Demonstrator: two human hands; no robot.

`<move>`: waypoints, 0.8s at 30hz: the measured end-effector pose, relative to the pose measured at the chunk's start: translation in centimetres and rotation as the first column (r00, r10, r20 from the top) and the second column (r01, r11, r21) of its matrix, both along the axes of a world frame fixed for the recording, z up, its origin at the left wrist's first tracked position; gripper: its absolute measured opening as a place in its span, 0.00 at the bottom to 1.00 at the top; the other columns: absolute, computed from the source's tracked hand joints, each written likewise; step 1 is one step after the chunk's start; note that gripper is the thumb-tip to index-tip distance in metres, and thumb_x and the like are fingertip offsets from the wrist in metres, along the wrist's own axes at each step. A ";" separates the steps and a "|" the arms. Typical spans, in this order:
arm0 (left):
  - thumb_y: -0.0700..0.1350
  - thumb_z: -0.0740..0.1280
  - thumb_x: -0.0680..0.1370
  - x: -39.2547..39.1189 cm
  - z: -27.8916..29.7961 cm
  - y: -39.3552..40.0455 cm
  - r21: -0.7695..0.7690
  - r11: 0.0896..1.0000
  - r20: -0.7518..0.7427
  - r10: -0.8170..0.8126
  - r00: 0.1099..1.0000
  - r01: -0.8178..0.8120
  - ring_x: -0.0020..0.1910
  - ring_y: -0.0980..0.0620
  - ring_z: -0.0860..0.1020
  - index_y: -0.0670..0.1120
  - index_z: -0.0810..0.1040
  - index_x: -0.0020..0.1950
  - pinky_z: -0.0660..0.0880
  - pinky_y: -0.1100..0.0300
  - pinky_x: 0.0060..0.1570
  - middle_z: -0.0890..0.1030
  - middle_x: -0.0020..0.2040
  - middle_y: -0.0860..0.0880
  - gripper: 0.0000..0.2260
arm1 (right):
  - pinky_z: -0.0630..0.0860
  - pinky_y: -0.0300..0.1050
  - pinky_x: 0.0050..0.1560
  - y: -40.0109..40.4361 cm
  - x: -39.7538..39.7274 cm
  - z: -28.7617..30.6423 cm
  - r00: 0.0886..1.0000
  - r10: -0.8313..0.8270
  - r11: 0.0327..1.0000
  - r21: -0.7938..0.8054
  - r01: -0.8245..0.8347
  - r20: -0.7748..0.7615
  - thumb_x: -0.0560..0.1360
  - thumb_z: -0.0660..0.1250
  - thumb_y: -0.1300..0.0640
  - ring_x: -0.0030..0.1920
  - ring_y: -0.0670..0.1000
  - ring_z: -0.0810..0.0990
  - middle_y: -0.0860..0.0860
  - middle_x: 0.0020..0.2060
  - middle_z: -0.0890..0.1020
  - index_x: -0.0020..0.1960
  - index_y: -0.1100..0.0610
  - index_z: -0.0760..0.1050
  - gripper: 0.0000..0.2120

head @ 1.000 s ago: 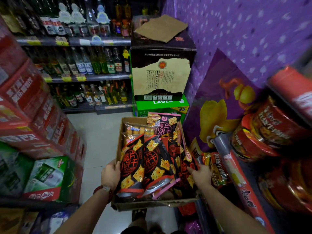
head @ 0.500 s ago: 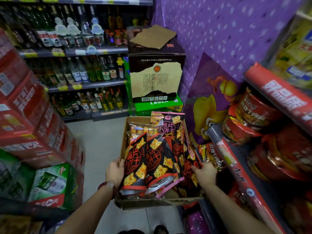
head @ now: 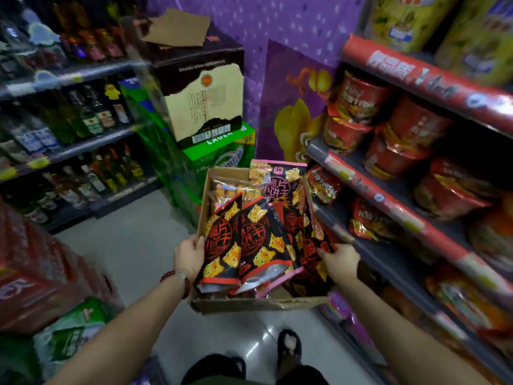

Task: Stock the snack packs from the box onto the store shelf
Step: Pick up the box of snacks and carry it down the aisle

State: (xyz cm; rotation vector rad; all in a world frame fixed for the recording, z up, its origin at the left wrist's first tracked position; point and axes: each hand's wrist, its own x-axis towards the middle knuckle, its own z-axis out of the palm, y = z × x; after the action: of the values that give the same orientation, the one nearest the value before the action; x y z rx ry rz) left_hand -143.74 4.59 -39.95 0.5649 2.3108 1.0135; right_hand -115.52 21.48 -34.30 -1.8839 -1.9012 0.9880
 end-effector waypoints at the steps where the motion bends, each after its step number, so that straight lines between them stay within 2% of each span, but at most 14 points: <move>1: 0.49 0.58 0.81 0.2 0.2 -0.1 0.004 1.000 0.004 -0.028 1.000 0.028 0.48 0.39 0.80 0.42 0.80 0.51 0.77 0.45 0.52 0.83 0.47 0.40 0.14 | 0.75 0.48 0.45 -1.0 0.7 0.2 1.000 -0.024 1.000 0.006 0.024 -0.005 0.71 0.73 0.58 0.41 0.58 0.82 0.57 0.33 0.81 0.30 0.60 0.76 0.13; 3: 0.49 0.58 0.81 0.6 0.4 -0.2 0.016 0.996 0.013 -0.092 0.996 0.092 0.48 0.39 0.80 0.43 0.79 0.52 0.77 0.45 0.52 0.83 0.47 0.40 0.13 | 0.74 0.48 0.46 -2.6 2.3 0.6 0.997 -0.076 0.997 0.017 0.076 -0.015 0.71 0.73 0.58 0.41 0.57 0.81 0.59 0.35 0.83 0.35 0.63 0.80 0.10; 4: 0.49 0.58 0.81 0.9 0.5 0.0 0.024 0.993 0.019 -0.119 0.993 0.119 0.49 0.39 0.80 0.44 0.79 0.52 0.77 0.45 0.53 0.83 0.48 0.41 0.13 | 0.74 0.47 0.45 -3.3 3.1 0.8 0.995 -0.098 0.995 0.022 0.099 -0.017 0.71 0.73 0.58 0.40 0.57 0.81 0.59 0.35 0.83 0.34 0.62 0.80 0.10; 7: 0.49 0.59 0.80 2.2 0.4 0.6 0.047 0.983 0.019 -0.181 0.983 0.180 0.49 0.39 0.80 0.45 0.80 0.51 0.77 0.44 0.53 0.83 0.47 0.41 0.13 | 0.67 0.43 0.39 -4.9 5.6 1.3 0.986 -0.168 0.985 0.042 0.168 -0.012 0.71 0.72 0.57 0.36 0.54 0.78 0.54 0.30 0.79 0.27 0.55 0.72 0.17; 10: 0.52 0.58 0.79 3.3 -0.4 1.0 0.060 0.969 0.014 -0.242 0.970 0.241 0.48 0.40 0.80 0.45 0.80 0.51 0.77 0.42 0.54 0.83 0.47 0.42 0.14 | 0.67 0.42 0.38 -6.5 8.0 1.5 0.973 -0.228 0.972 0.050 0.229 -0.018 0.71 0.72 0.57 0.34 0.53 0.77 0.53 0.29 0.78 0.24 0.52 0.68 0.21; 14: 0.54 0.58 0.78 5.0 -0.4 -0.3 0.030 0.954 -0.001 -0.297 0.955 0.297 0.48 0.40 0.81 0.48 0.79 0.54 0.78 0.43 0.53 0.84 0.47 0.44 0.15 | 0.73 0.47 0.37 -8.8 10.6 1.2 0.956 -0.287 0.957 0.029 0.289 -0.056 0.70 0.73 0.58 0.34 0.56 0.80 0.57 0.30 0.81 0.25 0.58 0.72 0.17; 17: 0.54 0.58 0.79 7.0 0.7 -1.4 0.021 0.948 -0.002 -0.316 0.949 0.316 0.44 0.42 0.81 0.50 0.80 0.53 0.79 0.44 0.50 0.84 0.44 0.46 0.14 | 0.65 0.46 0.32 -10.9 12.6 1.0 0.953 -0.299 0.953 0.030 0.301 -0.049 0.70 0.72 0.58 0.26 0.49 0.73 0.58 0.27 0.78 0.31 0.69 0.76 0.16; 18: 0.54 0.58 0.79 7.7 0.9 -1.7 0.021 0.946 0.007 -0.324 0.946 0.324 0.44 0.43 0.81 0.50 0.80 0.54 0.79 0.45 0.51 0.84 0.44 0.47 0.14 | 0.65 0.46 0.31 -11.5 13.3 0.9 0.949 -0.311 0.949 0.031 0.313 -0.051 0.70 0.72 0.59 0.26 0.48 0.71 0.58 0.26 0.78 0.31 0.70 0.75 0.16; 22: 0.53 0.58 0.80 10.8 1.5 -2.6 0.026 0.937 0.034 -0.350 0.936 0.349 0.46 0.44 0.81 0.51 0.79 0.55 0.78 0.45 0.53 0.84 0.44 0.48 0.13 | 0.66 0.45 0.30 -13.6 16.4 0.4 0.934 -0.353 0.934 0.038 0.356 -0.062 0.70 0.72 0.59 0.29 0.52 0.75 0.53 0.24 0.76 0.24 0.58 0.71 0.18; 24: 0.55 0.58 0.79 12.0 1.1 -2.9 0.035 0.926 0.044 -0.378 0.925 0.377 0.48 0.44 0.81 0.51 0.79 0.57 0.77 0.45 0.56 0.84 0.45 0.48 0.15 | 0.66 0.44 0.29 -14.7 18.1 0.1 0.927 -0.371 0.927 0.043 0.373 -0.049 0.71 0.72 0.58 0.28 0.52 0.75 0.52 0.24 0.76 0.24 0.57 0.70 0.19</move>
State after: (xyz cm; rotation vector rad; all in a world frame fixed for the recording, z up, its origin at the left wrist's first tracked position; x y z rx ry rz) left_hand -131.74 1.68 -38.82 0.9423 2.0384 0.8591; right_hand -97.41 6.79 -34.19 -2.0725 -1.4508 0.8366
